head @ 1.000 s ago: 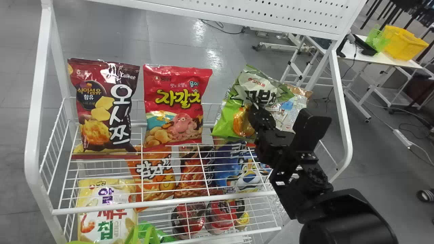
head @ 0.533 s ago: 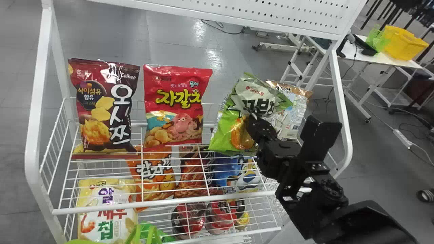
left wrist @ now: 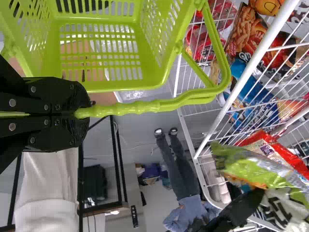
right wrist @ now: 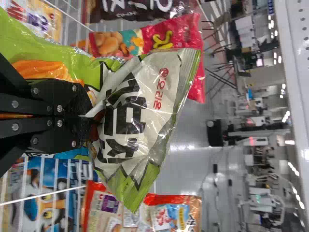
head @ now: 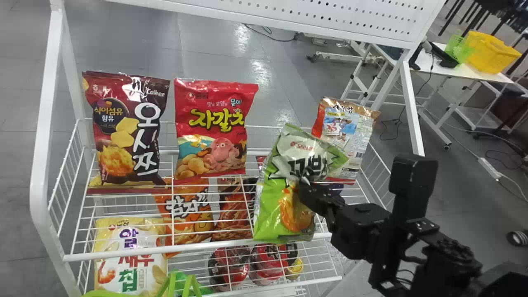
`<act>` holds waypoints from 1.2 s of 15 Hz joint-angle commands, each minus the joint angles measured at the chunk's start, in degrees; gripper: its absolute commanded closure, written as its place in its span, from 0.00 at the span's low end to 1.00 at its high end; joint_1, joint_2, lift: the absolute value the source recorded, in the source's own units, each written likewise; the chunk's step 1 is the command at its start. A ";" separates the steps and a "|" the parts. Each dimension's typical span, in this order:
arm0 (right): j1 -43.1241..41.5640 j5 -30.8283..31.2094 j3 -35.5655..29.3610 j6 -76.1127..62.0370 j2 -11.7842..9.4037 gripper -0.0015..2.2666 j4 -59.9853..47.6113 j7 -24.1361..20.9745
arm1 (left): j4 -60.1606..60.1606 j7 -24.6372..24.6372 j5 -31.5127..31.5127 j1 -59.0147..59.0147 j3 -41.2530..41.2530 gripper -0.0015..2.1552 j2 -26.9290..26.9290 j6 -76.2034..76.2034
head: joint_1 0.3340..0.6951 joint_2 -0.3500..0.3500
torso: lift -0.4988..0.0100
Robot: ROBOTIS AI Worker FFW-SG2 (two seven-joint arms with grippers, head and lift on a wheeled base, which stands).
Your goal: Hold basket handle with left hand then pick Gkobukchip with right hand and place into basket
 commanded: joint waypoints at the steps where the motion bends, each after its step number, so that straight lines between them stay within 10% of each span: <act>1: 0.79 -4.61 -4.72 10.06 0.09 0.73 -4.66 0.67 | -1.04 0.00 0.01 0.53 0.00 0.83 0.00 0.07 | 1.00 0.00 | 0.92; 9: 0.70 -11.03 -12.89 28.98 5.45 0.73 -10.73 10.43 | -3.33 0.00 0.27 2.64 1.76 0.83 -0.26 0.07 | 1.00 0.00 | 0.92; 18: 3.16 -6.72 -5.77 28.98 5.80 0.73 -5.54 11.04 | -2.98 -0.18 0.18 2.38 1.76 0.83 -0.53 0.07 | 1.00 0.00 | 0.92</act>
